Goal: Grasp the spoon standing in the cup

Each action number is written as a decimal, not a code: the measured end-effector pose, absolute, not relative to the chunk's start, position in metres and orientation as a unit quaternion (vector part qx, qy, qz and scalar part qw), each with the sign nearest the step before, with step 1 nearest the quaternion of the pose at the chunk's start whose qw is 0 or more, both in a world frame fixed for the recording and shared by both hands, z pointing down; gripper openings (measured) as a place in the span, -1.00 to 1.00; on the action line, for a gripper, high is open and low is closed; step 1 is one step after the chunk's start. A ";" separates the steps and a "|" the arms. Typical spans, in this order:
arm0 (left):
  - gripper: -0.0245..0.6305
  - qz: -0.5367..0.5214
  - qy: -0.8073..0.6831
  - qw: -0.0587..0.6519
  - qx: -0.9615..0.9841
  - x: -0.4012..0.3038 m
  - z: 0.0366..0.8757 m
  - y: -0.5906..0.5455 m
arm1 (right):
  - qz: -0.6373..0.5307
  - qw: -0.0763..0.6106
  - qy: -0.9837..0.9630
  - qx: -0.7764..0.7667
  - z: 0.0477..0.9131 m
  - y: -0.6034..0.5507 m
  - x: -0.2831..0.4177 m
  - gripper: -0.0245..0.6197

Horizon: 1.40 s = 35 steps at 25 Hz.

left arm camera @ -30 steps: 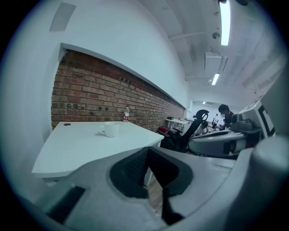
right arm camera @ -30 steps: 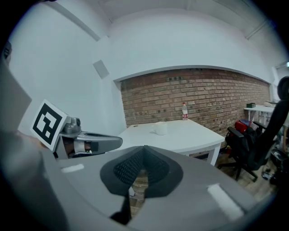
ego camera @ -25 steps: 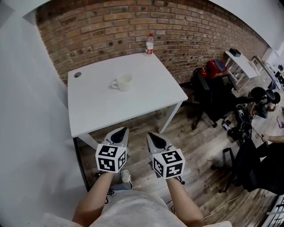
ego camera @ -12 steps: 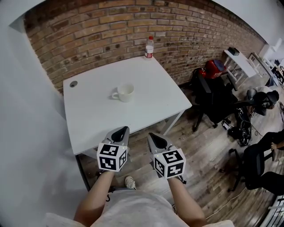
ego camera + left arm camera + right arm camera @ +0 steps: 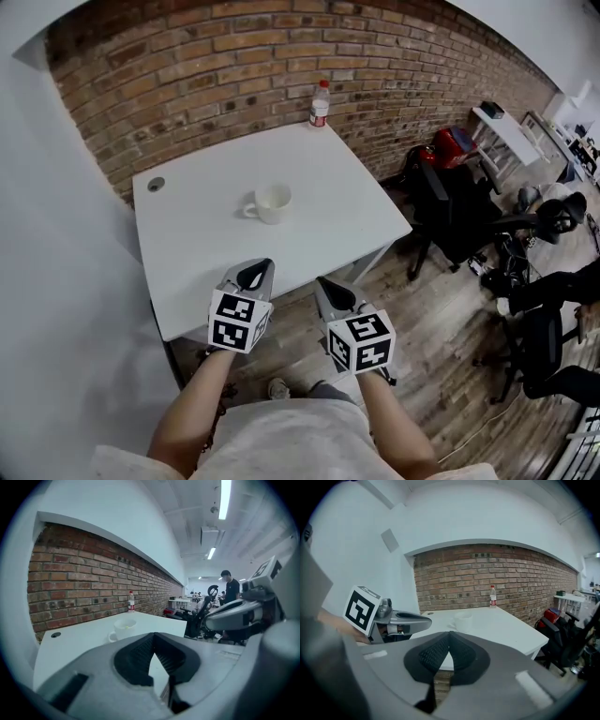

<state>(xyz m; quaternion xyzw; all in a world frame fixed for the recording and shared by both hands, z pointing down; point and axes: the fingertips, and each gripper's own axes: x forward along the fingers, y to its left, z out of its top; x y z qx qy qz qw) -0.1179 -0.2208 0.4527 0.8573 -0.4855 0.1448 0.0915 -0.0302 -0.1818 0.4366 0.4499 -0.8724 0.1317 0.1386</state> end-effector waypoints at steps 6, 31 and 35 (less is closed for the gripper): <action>-0.88 0.178 -0.465 0.044 0.866 -0.125 0.452 -0.246 | 0.124 0.131 -0.878 0.443 0.434 -0.204 -0.048 -0.90; -0.67 0.373 -0.331 -0.109 0.860 -0.127 0.501 -0.397 | 0.145 0.143 -0.896 0.394 0.456 -0.364 -0.066 -0.90; -0.67 0.388 -0.319 -0.116 0.857 -0.125 0.507 -0.409 | 0.148 0.144 -0.896 0.394 0.457 -0.378 -0.062 -0.90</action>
